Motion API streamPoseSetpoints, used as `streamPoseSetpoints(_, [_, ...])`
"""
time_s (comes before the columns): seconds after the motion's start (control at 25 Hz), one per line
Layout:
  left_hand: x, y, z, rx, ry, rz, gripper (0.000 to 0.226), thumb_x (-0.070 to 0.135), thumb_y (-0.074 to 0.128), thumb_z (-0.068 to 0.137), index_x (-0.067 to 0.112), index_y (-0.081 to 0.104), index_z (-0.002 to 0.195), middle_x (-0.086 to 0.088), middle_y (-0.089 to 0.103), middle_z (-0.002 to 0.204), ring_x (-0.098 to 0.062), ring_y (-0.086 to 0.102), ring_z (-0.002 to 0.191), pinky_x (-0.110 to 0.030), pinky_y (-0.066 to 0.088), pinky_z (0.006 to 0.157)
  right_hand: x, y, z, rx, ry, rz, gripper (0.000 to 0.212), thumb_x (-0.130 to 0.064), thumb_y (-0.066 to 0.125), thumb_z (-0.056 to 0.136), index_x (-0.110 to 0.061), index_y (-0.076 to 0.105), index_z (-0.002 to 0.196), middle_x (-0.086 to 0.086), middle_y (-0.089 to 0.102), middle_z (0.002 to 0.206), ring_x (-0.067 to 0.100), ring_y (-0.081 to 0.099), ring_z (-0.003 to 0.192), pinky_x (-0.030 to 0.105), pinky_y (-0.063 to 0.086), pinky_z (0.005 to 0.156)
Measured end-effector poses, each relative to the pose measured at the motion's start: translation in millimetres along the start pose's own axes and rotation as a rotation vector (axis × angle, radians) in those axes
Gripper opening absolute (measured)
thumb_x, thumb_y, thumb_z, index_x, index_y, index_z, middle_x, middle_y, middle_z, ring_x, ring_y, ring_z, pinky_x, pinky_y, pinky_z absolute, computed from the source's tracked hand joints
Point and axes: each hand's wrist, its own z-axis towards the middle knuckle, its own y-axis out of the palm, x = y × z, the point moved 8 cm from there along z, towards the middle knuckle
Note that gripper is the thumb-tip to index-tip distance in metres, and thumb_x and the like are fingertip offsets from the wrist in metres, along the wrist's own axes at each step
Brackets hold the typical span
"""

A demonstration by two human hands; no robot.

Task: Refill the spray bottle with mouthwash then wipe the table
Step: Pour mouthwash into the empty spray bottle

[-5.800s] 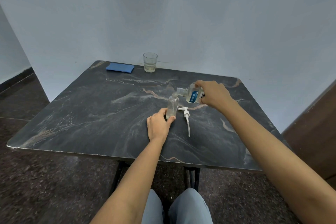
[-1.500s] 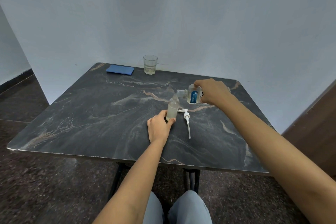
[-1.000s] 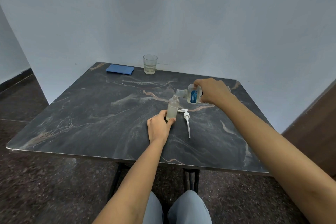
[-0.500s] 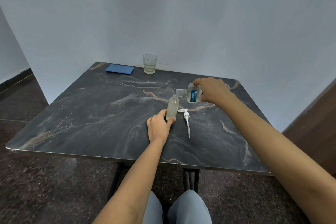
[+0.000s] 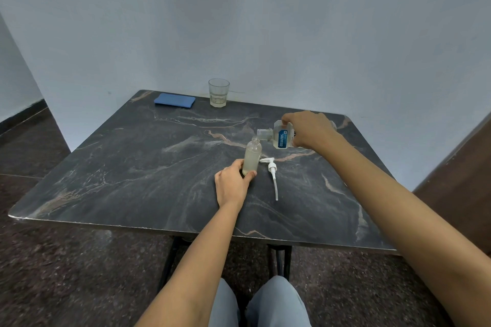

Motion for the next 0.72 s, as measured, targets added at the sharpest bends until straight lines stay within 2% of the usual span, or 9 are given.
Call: streamPoseSetpoints(0.72, [1.3,-0.1,0.3,-0.008,0.001,0.017,0.036,0.043,0.063,0.087,0.027,0.059,0.119,0.007,0.070,0.105,-0.014,0.061,0.099,-0.032,0.031,0.098,0.2,2.0,4.3,0.015,-0.019,-0.013,0.050,-0.011,0.063,0.085,-0.024,0.049,0.130,0.006,0.063,0.122,0.026,0.060,0.108,0.038,0.044,0.086])
